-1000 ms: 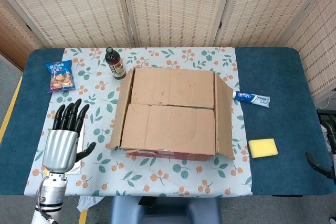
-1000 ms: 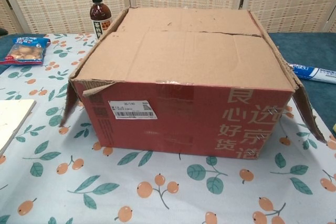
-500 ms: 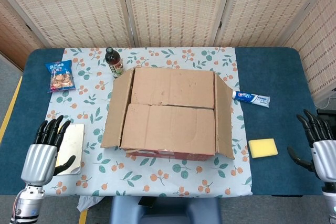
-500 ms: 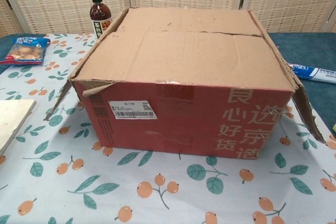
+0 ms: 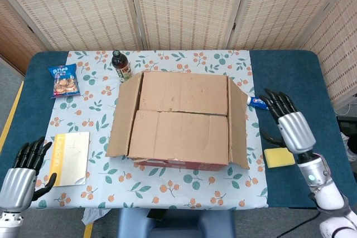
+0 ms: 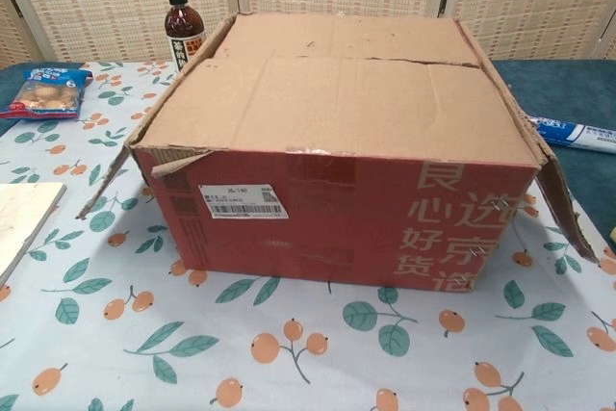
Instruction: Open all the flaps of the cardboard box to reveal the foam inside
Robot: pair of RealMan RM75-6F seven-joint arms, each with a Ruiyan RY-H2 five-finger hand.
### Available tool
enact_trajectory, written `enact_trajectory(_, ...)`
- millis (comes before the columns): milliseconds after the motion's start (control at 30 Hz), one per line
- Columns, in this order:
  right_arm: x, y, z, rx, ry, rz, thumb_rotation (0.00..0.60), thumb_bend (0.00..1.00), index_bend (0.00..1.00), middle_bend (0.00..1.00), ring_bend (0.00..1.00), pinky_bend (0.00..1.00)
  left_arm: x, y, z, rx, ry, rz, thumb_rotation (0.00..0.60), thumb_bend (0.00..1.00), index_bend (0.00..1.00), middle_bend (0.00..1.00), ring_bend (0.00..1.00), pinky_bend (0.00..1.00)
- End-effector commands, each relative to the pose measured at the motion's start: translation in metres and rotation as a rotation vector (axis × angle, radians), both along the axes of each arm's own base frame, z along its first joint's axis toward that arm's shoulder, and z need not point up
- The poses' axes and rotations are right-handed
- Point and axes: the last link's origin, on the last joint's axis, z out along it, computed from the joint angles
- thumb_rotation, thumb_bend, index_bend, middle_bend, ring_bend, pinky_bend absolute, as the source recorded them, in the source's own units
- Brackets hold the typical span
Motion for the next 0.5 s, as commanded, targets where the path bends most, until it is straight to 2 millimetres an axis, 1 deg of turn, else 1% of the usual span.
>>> enact_trajectory(33, 0.020, -0.023, -0.019, 0.037, 0.004, 0.016, 0.600, 0.38, 0.00, 0.00, 0.00, 0.00, -0.015, 0.000, 0.008, 0.020, -0.029, 0.013, 0.600, 0.45, 0.00, 0.00, 0.00, 0.00)
enact_trajectory(133, 0.035, -0.034, -0.035, 0.076, -0.027, 0.023, 0.600, 0.38, 0.00, 0.00, 0.00, 0.00, -0.021, 0.003, 0.014, 0.038, -0.060, 0.008, 0.600, 0.45, 0.00, 0.00, 0.00, 0.00)
enact_trajectory(267, 0.053, -0.045, -0.051, 0.105, -0.029, 0.044, 0.600, 0.38, 0.00, 0.00, 0.00, 0.00, -0.027, 0.006, 0.022, 0.041, -0.075, -0.002, 0.600, 0.45, 0.00, 0.00, 0.00, 0.00)
enact_trajectory(367, 0.063, -0.053, -0.060, 0.126, -0.027, 0.045, 0.600, 0.38, 0.00, 0.00, 0.00, 0.00, -0.031, 0.007, 0.027, 0.042, -0.070, 0.002, 0.600, 0.45, 0.00, 0.00, 0.00, 0.00)
enact_trajectory(500, 0.071, -0.063, -0.071, 0.146, 0.001, 0.047, 0.600, 0.38, 0.00, 0.00, 0.00, 0.00, -0.036, 0.013, 0.033, 0.039, -0.083, 0.000, 0.600, 0.45, 0.00, 0.00, 0.00, 0.00)
